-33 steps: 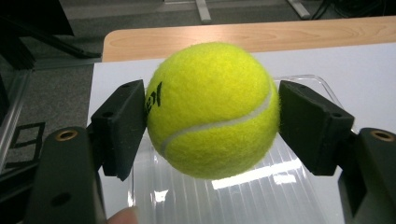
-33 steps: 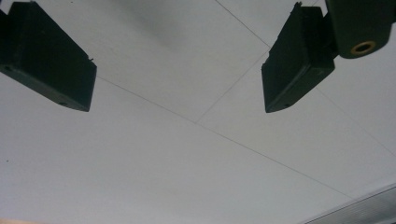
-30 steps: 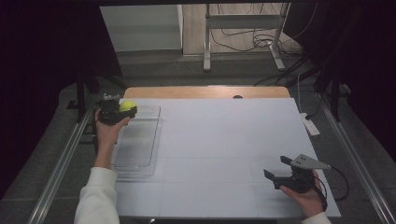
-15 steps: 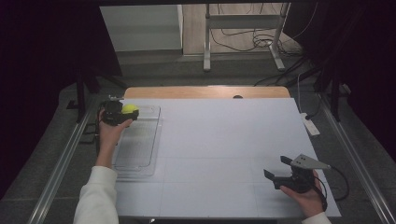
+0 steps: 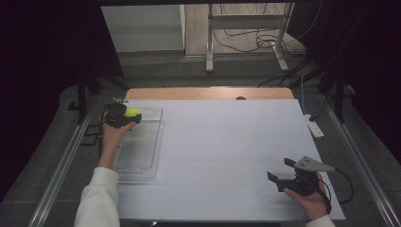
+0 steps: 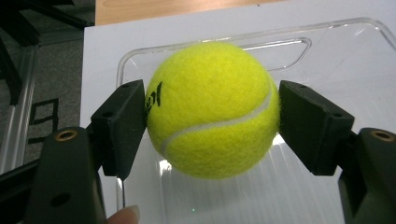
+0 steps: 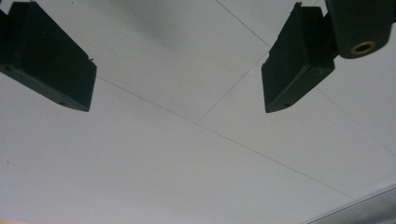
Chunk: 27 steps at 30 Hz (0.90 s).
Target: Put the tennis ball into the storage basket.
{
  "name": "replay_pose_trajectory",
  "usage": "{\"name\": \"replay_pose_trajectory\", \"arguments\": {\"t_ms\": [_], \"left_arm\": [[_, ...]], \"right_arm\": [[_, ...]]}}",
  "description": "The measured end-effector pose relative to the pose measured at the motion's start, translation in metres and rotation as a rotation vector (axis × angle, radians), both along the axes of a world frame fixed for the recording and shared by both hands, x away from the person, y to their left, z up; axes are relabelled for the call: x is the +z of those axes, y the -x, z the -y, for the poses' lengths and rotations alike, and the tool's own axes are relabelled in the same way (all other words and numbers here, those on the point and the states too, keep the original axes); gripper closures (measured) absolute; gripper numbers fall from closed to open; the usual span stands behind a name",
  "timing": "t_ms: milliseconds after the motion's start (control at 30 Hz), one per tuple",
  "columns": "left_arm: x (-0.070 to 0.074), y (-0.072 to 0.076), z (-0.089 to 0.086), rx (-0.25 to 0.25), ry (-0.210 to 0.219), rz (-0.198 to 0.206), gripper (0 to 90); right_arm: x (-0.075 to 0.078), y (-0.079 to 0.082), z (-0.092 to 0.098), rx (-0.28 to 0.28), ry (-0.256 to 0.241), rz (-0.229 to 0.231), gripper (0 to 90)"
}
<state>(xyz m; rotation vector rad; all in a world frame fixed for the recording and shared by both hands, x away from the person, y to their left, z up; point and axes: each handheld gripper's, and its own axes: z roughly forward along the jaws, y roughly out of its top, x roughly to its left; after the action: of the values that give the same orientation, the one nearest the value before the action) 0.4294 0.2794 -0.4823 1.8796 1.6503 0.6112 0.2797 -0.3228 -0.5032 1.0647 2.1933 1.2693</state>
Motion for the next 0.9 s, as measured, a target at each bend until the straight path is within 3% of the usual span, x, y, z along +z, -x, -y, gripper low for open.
{"name": "replay_pose_trajectory", "arguments": {"t_ms": [233, 700, 800, 900], "left_arm": [[-0.006, -0.004, 0.004, -0.009, -0.037, -0.033, 27.2], [-0.011, -0.008, 0.015, -0.036, -0.097, -0.061, 27.4], [-0.011, -0.007, 0.016, -0.03, -0.103, -0.055, 28.8], [-0.007, -0.006, 0.017, -0.019, -0.117, -0.03, 36.2]], "right_arm": [[0.0, 0.0, 0.0, -0.001, 0.0, -0.003, 10.7], [0.0, 0.0, 0.0, -0.001, -0.001, -0.003, 10.8], [0.0, 0.0, 0.0, -0.001, -0.001, -0.003, 10.7], [0.0, 0.0, 0.0, 0.0, -0.001, -0.003, 10.7]]}}
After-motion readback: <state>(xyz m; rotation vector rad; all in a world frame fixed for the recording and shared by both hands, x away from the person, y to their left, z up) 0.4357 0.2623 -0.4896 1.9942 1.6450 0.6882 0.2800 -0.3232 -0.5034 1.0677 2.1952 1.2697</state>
